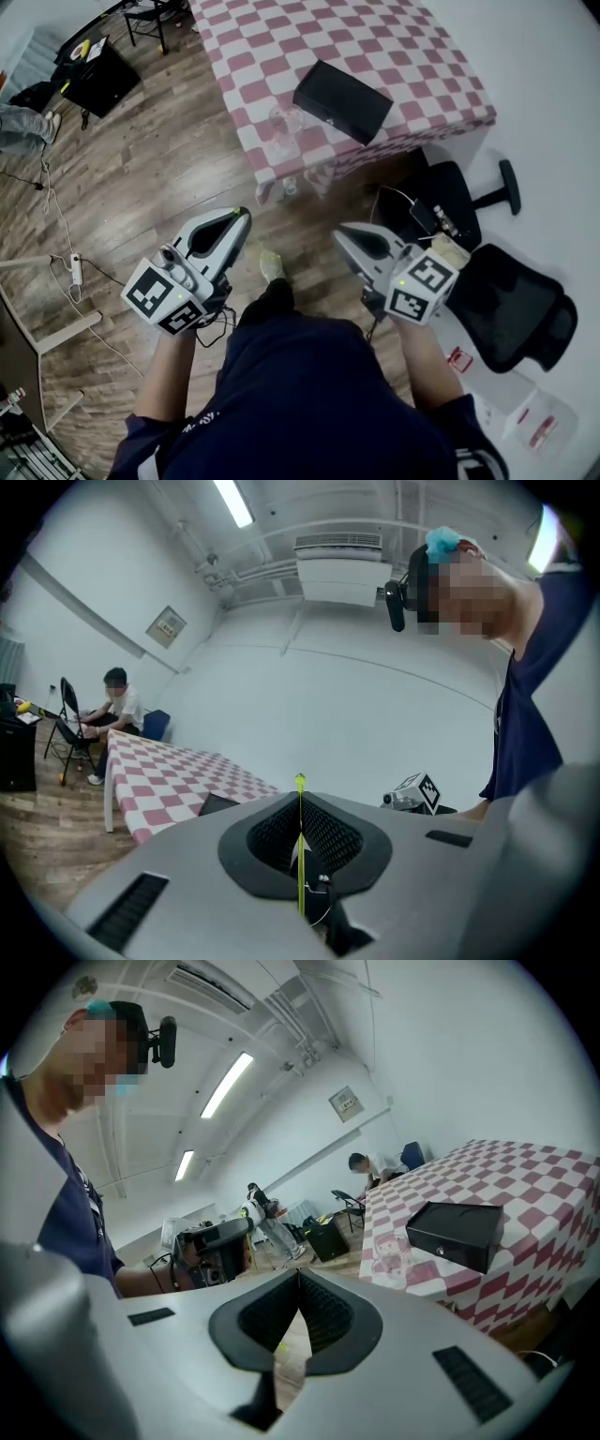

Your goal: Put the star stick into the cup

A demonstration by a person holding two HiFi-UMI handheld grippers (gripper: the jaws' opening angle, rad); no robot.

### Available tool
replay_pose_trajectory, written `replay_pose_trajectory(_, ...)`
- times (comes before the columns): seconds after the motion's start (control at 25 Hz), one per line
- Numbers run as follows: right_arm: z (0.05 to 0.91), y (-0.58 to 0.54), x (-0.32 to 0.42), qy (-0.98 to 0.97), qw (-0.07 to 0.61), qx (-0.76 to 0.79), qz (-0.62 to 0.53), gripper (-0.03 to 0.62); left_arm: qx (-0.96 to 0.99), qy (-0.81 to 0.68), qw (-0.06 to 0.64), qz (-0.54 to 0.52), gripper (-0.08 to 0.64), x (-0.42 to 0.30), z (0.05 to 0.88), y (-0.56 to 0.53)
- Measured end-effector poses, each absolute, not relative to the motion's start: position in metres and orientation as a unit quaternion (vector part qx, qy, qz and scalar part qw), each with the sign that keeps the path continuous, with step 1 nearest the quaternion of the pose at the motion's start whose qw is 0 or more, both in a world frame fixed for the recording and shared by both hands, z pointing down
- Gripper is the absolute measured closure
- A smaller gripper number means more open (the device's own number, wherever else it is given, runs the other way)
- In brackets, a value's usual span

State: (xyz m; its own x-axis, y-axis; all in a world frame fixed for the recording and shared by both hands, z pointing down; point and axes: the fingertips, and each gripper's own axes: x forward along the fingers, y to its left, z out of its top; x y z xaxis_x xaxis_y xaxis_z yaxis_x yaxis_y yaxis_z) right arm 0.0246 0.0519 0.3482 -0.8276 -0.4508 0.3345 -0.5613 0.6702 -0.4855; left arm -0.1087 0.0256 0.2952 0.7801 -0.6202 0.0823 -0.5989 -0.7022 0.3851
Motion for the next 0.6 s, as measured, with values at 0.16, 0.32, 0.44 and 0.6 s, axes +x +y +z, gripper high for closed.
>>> replay_pose_trajectory(0.16,0.353,0.011,0.005,-0.902,0.101,0.29,0.303,0.577,0.927,-0.316,0.2,-0.029,0.529,-0.126,0.295,-0.023)
replay_pose_trajectory(0.32,0.359,-0.018,-0.004,-0.895,0.105,0.303,0.31,0.577,0.932,-0.302,0.197,-0.031,0.529,-0.133,0.296,-0.062)
replay_pose_trajectory(0.44,0.362,-0.033,-0.004,-0.89,0.105,0.313,0.316,0.577,0.937,-0.292,0.191,-0.029,0.529,-0.132,0.295,-0.085)
replay_pose_trajectory(0.6,0.366,-0.049,0.001,-0.885,0.103,0.321,0.321,0.577,0.946,-0.279,0.166,-0.018,0.529,-0.123,0.291,-0.115)
